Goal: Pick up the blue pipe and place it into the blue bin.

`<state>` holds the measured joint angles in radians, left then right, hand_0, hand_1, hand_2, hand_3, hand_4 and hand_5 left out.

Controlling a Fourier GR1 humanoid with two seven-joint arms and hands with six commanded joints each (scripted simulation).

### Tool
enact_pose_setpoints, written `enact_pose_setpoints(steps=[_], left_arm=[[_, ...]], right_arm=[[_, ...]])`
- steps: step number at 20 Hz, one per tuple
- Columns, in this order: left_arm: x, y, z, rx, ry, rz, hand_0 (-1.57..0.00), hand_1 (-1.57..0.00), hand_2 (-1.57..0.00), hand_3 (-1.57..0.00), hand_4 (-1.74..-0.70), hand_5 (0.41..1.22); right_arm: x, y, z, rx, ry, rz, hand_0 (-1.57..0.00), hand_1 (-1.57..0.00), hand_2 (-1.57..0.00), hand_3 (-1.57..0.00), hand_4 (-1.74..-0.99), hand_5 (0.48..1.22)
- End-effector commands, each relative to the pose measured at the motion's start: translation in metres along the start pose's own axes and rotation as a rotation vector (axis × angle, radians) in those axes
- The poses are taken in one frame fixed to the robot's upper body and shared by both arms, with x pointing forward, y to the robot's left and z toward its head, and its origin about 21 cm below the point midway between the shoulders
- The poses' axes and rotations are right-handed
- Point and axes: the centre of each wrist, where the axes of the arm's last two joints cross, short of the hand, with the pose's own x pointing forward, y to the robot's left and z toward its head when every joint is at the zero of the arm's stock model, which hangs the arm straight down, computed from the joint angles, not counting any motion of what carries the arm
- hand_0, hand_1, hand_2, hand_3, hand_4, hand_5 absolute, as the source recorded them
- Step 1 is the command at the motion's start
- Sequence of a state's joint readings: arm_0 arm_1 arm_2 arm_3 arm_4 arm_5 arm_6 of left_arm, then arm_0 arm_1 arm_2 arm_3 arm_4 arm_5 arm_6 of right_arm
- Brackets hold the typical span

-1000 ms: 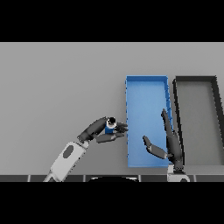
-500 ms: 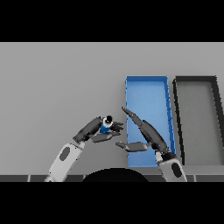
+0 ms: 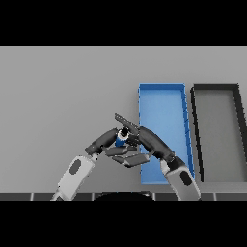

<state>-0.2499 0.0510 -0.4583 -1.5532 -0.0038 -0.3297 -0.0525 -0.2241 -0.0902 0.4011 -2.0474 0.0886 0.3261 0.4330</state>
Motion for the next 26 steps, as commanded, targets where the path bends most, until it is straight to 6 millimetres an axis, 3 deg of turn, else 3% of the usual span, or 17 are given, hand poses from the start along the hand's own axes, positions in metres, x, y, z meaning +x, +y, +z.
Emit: enact_pose_setpoints(steps=[1, 4, 6, 7, 8, 9, 10, 12, 15, 18, 21, 25, 26], left_arm=[[-0.001, -0.002, 0.001, -0.003, -0.014, 0.014, -1.57, -1.57, -1.57, -1.57, -1.47, 1.221], [-0.001, 0.006, 0.005, -0.021, -0.021, 0.021, -1.57, -1.57, -1.57, -1.57, -1.45, 1.221], [-0.003, 0.004, 0.003, -0.013, -0.029, 0.027, -1.57, -1.57, -1.57, -1.57, -1.46, 1.221], [-0.004, 0.004, 0.005, -0.002, -0.003, 0.019, -1.57, -1.57, -1.57, -1.57, -1.51, 1.221], [-0.004, 0.005, 0.004, 0.0, 0.012, 0.026, -1.57, -1.57, -1.54, -1.3, -1.56, 1.221], [-0.004, 0.004, 0.004, -0.001, 0.027, 0.037, -1.57, -1.57, -1.53, -1.14, -1.6, 1.221], [-0.004, 0.003, 0.001, 0.004, 0.033, 0.031, -1.57, -1.57, -1.54, -1.16, -1.63, 1.221], [-0.006, 0.002, 0.0, 0.005, 0.002, 0.026, -1.57, -1.57, -1.55, -1.23, -1.67, 1.221], [-0.003, 0.001, -0.005, -0.004, -0.013, 0.019, -1.57, -1.57, -1.56, -1.33, -1.7, 1.221], [-0.002, -0.001, -0.003, 0.005, -0.032, 0.023, -1.57, -1.57, -1.54, -1.41, -1.72, 1.221], [-0.002, 0.003, -0.002, 0.002, -0.029, 0.01, -1.57, -1.57, -1.55, -1.43, -1.73, 1.221], [-0.002, 0.0, -0.001, 0.007, -0.043, 0.019, -1.57, -1.57, -1.56, -1.43, -1.73, 1.221], [-0.001, 0.002, 0.0, 0.014, -0.047, 0.007, -1.57, -1.57, -1.57, -1.26, -1.73, 1.221]], right_arm=[[-0.001, 0.001, -0.003, 0.022, 0.003, -0.008, 0.0, 0.0, 0.0, 0.0, -1.194, 0.514], [0.002, 0.0, -0.02, 0.056, 0.012, -0.007, 0.0, -0.01, -0.02, 0.0, -1.214, 0.511], [0.001, 0.001, -0.031, 0.083, 0.017, -0.014, -0.02, -0.11, -0.13, -0.05, -1.222, 0.517], [0.004, 0.0, -0.034, 0.096, 0.006, -0.015, -0.17, -0.24, -0.25, -0.14, -1.255, 0.519], [0.003, 0.001, -0.039, 0.105, 0.015, -0.016, -0.4, -0.44, -0.43, -0.31, -1.303, 0.52], [0.002, 0.002, -0.039, 0.11, 0.009, -0.01, -0.63, -0.65, -0.66, -0.5, -1.383, 0.523], [0.001, 0.005, -0.044, 0.112, 0.004, -0.006, -0.82, -0.84, -0.84, -0.66, -1.446, 0.527], [0.0, 0.006, -0.046, 0.118, -0.023, -0.028, -1.09, -1.1, -1.1, -0.9, -1.537, 0.6], [-0.003, 0.008, -0.048, 0.106, -0.07, -0.081, -1.32, -1.33, -1.33, -1.23, -1.481, 0.869], [0.0, 0.013, -0.048, 0.106, -0.105, -0.046, -1.44, -1.45, -1.45, -1.39, -1.477, 1.041], [-0.002, 0.017, -0.046, 0.095, -0.111, -0.077, -1.51, -1.51, -1.51, -1.48, -1.488, 1.129], [-0.002, 0.023, -0.045, 0.09, -0.119, -0.141, -1.54, -1.55, -1.55, -1.53, -1.494, 1.183], [-0.002, 0.022, -0.047, 0.083, -0.123, -0.147, -1.55, -1.55, -1.55, -1.54, -1.495, 1.191]])
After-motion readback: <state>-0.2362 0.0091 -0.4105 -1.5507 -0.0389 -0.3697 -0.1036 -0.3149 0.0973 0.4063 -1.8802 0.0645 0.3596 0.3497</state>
